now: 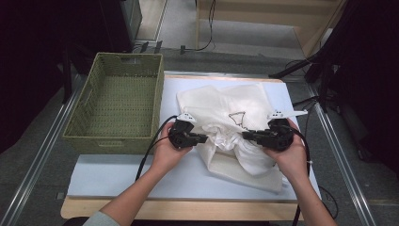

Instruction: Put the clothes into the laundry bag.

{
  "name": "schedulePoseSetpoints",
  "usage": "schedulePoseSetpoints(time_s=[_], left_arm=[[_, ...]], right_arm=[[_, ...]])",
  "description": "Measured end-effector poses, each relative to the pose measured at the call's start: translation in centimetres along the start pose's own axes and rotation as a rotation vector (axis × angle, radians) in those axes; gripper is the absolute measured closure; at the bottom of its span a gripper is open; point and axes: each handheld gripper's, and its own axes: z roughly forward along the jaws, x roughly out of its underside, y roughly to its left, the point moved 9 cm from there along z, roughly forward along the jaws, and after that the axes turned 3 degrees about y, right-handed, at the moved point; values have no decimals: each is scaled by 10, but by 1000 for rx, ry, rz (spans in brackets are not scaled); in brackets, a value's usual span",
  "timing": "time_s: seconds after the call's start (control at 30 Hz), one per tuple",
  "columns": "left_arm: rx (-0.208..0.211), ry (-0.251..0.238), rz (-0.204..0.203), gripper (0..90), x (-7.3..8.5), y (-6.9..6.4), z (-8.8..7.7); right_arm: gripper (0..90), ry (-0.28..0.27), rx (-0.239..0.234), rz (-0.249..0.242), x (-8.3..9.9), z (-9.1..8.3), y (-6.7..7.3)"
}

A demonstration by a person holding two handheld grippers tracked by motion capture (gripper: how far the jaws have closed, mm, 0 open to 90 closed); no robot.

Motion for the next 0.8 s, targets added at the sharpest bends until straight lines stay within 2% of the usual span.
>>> schedulePoseSetpoints(time_s=[0.13, 0.27, 0.4, 0.53, 0.63, 0.7, 0.8], left_arm=[[3, -1, 16, 896, 10, -6, -16], [13, -3, 14, 895, 17, -10, -33], [-3, 3, 20, 893, 32, -12, -49], [-2, 0, -6, 894, 51, -13, -62], [-20, 18, -8, 893, 64, -12, -72], [-22, 31, -29, 894, 72, -10, -79], [-29, 25, -57, 895, 84, -5, -90]], right_arm=[[872, 9, 2, 16, 1, 0, 0], [871, 13, 8, 7, 1, 1, 1], [871, 8, 9, 4, 1, 1, 1], [871, 9, 6, 1, 0, 3, 2], [871, 17, 3, 3, -1, 6, 3], [872, 23, -1, 3, -2, 8, 4], [872, 30, -6, -1, -3, 11, 6]])
